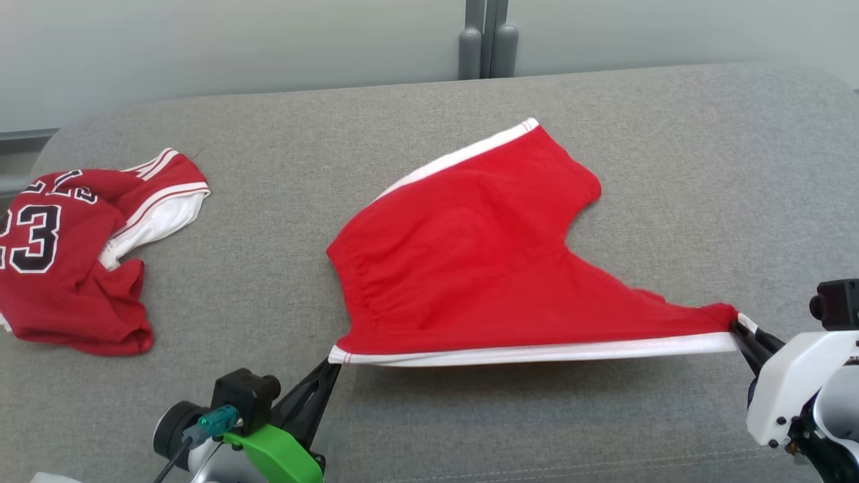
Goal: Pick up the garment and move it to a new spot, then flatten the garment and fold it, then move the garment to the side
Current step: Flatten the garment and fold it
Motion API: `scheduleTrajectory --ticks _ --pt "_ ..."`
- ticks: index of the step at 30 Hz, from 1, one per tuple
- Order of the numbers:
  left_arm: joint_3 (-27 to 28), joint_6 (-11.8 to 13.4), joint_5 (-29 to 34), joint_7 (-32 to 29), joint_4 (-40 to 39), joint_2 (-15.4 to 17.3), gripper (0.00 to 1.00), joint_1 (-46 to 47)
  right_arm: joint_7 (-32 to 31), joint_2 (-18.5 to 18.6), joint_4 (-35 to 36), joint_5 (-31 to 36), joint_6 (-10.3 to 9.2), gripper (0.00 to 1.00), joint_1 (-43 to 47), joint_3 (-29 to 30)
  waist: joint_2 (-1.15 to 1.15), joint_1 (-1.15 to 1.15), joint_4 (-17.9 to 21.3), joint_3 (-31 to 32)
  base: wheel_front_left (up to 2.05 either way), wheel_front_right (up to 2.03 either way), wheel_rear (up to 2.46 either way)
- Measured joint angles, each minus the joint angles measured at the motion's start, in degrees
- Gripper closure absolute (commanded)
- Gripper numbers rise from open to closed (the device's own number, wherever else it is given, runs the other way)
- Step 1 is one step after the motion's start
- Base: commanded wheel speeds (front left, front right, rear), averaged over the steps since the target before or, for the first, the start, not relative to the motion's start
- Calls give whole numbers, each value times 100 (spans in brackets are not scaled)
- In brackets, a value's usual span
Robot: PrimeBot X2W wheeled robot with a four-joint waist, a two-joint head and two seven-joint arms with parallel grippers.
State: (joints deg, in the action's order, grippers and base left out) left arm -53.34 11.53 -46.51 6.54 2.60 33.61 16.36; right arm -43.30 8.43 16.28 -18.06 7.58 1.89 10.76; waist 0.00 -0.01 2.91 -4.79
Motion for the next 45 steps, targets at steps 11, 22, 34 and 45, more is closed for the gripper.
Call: scheduleTrajectory --ticks 11,22,34,45 --pt "-19 -105 79 -268 105 -218 100 629 264 476 -249 147 -2 100 -1022 -225 0 0 -160 -228 0 0 0" --pt "182 -398 274 -350 792 -706 100 1987 709 1001 -1885 268 -2 100 -3282 -786 0 0 -384 -920 0 0 0" --pt "238 -753 327 -294 1627 -1161 100 2953 1256 1454 -3437 537 -2 100 -5035 -1677 0 1 -673 -1727 0 0 0" --pt "285 -879 212 -302 2442 -1639 100 3404 1871 1250 -4809 802 -3 100 -6002 -1859 0 1 -1008 -2129 0 0 0"
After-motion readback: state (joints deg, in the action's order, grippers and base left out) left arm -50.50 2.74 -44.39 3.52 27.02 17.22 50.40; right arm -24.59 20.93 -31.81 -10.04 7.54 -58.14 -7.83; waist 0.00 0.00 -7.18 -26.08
